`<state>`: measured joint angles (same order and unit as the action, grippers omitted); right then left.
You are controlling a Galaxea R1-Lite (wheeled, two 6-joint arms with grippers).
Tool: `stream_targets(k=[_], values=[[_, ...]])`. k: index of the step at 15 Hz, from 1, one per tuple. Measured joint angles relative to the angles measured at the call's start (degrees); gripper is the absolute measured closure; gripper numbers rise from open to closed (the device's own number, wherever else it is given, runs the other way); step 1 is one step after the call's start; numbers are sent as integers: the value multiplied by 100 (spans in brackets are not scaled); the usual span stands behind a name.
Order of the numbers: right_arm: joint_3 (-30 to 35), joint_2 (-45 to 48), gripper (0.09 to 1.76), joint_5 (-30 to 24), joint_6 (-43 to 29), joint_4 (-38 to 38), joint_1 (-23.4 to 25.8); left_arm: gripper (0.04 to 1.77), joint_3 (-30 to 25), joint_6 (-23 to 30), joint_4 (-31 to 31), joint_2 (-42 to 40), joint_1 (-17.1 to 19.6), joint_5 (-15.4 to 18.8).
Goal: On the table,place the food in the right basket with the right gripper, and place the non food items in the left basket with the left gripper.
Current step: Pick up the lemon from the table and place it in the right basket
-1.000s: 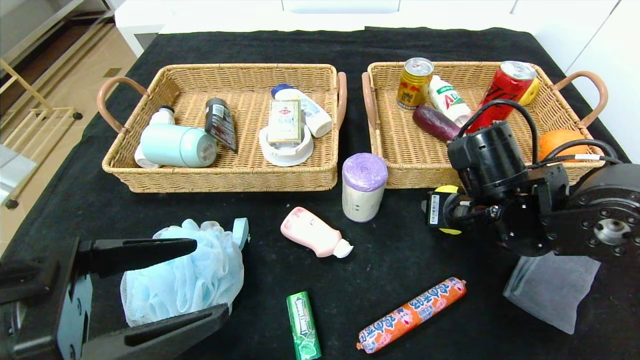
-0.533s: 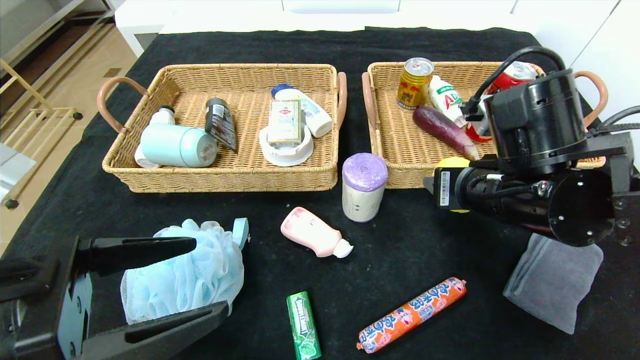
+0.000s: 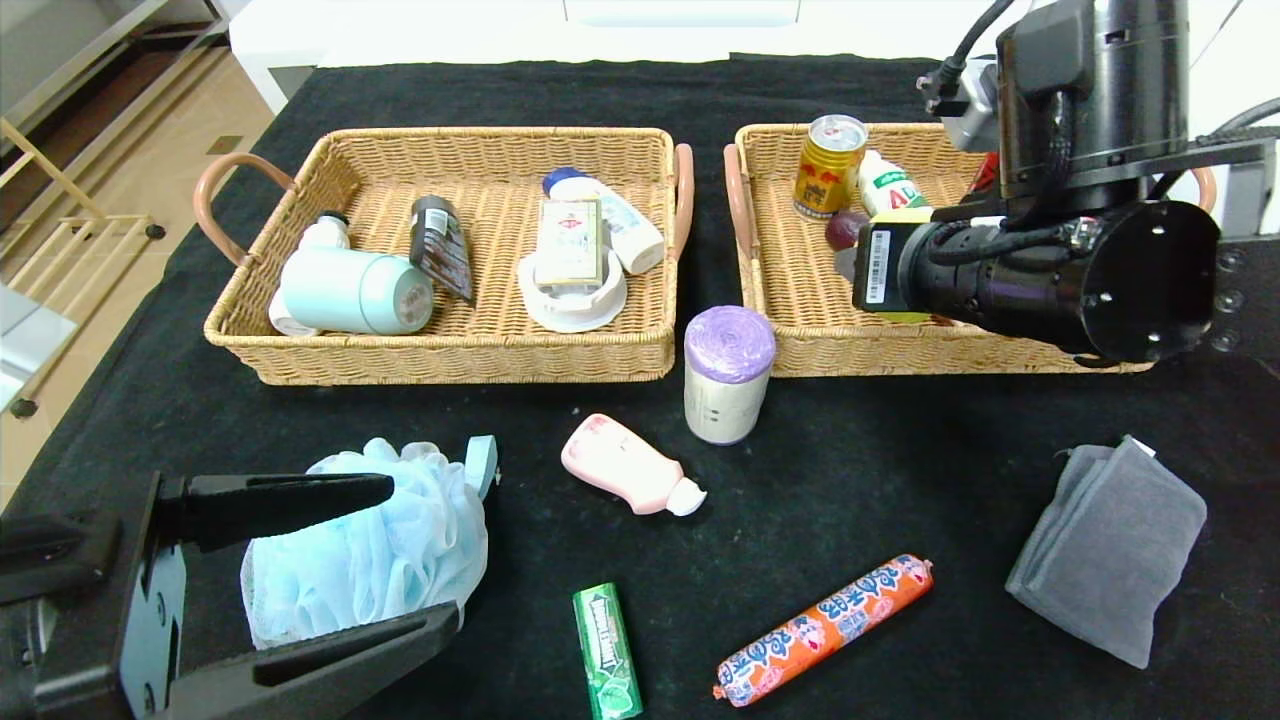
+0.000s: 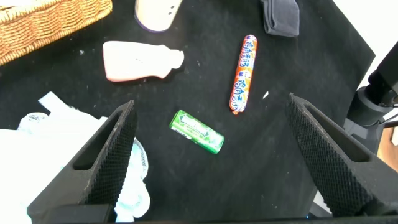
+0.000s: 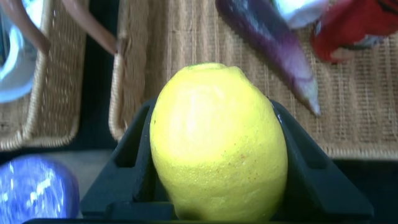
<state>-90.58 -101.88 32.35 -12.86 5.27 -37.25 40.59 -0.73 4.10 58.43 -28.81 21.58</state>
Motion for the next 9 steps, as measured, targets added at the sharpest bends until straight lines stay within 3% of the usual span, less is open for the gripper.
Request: stream_targets(k=[4, 9], values=[[-798, -592, 74, -79, 167, -9, 193, 9, 4, -9, 4, 9, -2, -72], [-1235, -1106, 74, -179, 195, -284, 330, 9, -22, -1, 157, 13, 6, -111]])
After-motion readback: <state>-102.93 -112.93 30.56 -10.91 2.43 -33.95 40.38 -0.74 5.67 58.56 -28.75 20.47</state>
